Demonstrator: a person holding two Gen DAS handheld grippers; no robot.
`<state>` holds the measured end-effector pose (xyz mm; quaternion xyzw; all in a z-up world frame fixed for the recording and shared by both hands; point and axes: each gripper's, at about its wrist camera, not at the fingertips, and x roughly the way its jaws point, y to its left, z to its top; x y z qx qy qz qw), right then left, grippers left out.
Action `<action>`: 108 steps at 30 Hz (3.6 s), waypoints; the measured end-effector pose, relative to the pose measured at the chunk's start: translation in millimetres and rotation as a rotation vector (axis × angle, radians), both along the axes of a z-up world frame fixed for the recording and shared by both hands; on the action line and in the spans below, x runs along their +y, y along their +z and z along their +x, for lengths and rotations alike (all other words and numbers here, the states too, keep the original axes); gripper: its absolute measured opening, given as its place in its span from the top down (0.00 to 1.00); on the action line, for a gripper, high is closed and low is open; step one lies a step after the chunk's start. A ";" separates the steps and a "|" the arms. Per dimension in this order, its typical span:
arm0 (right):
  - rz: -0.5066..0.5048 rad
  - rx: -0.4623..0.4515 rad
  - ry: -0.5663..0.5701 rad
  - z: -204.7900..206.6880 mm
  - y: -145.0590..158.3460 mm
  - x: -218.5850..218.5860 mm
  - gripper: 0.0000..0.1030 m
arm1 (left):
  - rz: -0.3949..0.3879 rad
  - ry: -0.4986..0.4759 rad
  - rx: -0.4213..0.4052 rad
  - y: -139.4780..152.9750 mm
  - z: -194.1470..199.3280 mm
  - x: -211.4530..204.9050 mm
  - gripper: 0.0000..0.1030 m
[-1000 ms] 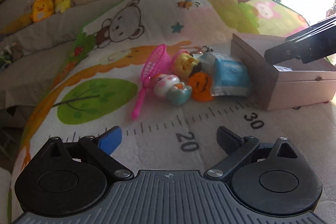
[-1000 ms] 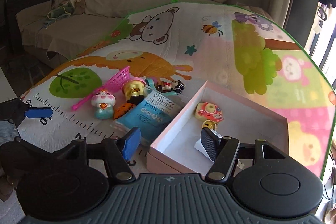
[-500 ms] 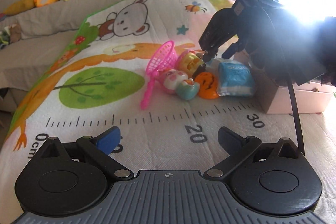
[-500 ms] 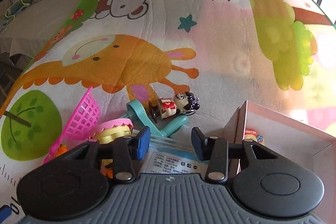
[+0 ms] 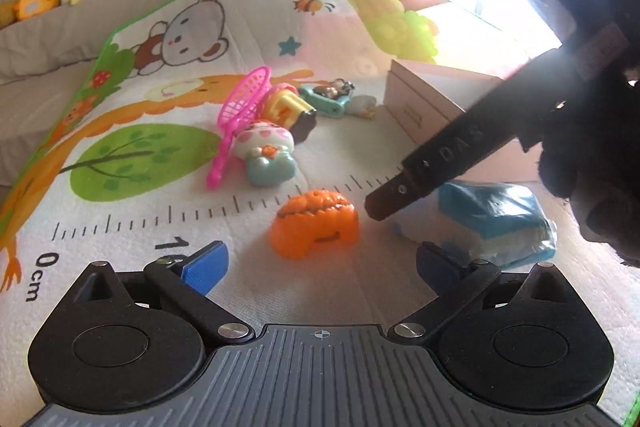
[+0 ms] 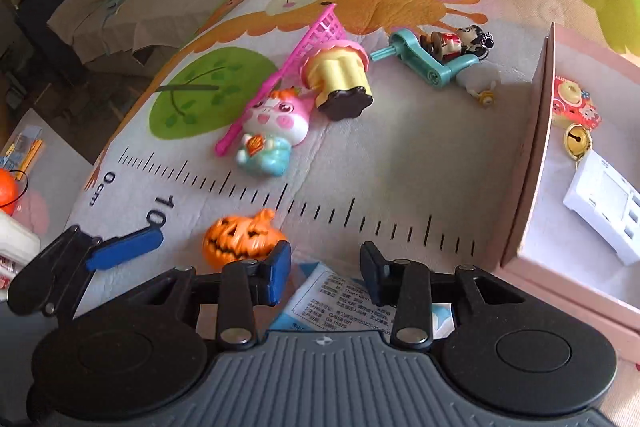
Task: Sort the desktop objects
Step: 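Grasp the orange pumpkin with left while right grasps the blue wipes packet, then carry the pumpkin with left and the wipes packet with right into the pink box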
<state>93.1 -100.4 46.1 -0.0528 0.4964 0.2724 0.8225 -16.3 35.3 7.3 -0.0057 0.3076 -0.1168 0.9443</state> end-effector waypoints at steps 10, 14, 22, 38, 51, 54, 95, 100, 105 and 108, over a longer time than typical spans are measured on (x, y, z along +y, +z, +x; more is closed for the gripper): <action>-0.083 -0.237 -0.040 -77.5 9.2 -63.6 0.31 | 0.049 0.042 0.064 -3.2 12.6 -3.9 0.00; -0.192 -0.352 -0.104 -92.3 1.1 -83.5 0.26 | 0.062 0.056 0.069 -1.5 15.5 -7.4 0.00; -0.077 -0.364 -0.232 -109.2 -0.1 -115.8 0.20 | 0.067 0.131 0.089 2.9 43.8 -22.1 0.01; -0.030 -0.331 -0.293 -121.4 -8.0 -128.9 0.08 | 0.107 0.085 0.106 1.6 25.7 -30.1 0.36; -0.037 -0.293 -0.267 -121.6 -18.1 -116.0 0.06 | 0.118 0.036 0.121 0.5 -12.6 -21.5 0.16; -0.038 -0.285 -0.266 -122.1 -20.0 -114.3 0.06 | 0.129 0.066 0.116 0.9 -10.7 -16.5 0.14; 0.179 -0.629 -0.288 -147.9 155.8 -208.0 0.47 | 0.155 -0.234 -0.215 124.0 22.2 -113.7 0.37; 0.135 -0.709 -0.371 -115.3 176.5 -224.8 0.47 | 0.107 -0.251 -0.185 116.9 85.4 -158.6 0.21; 0.087 -0.609 -0.430 -66.1 146.8 -235.6 0.47 | 0.080 -0.231 -0.116 76.5 66.2 -137.8 0.07; 0.106 -0.505 -0.447 -28.8 123.6 -237.2 0.47 | 0.111 -0.175 -0.057 48.0 49.8 -119.0 0.06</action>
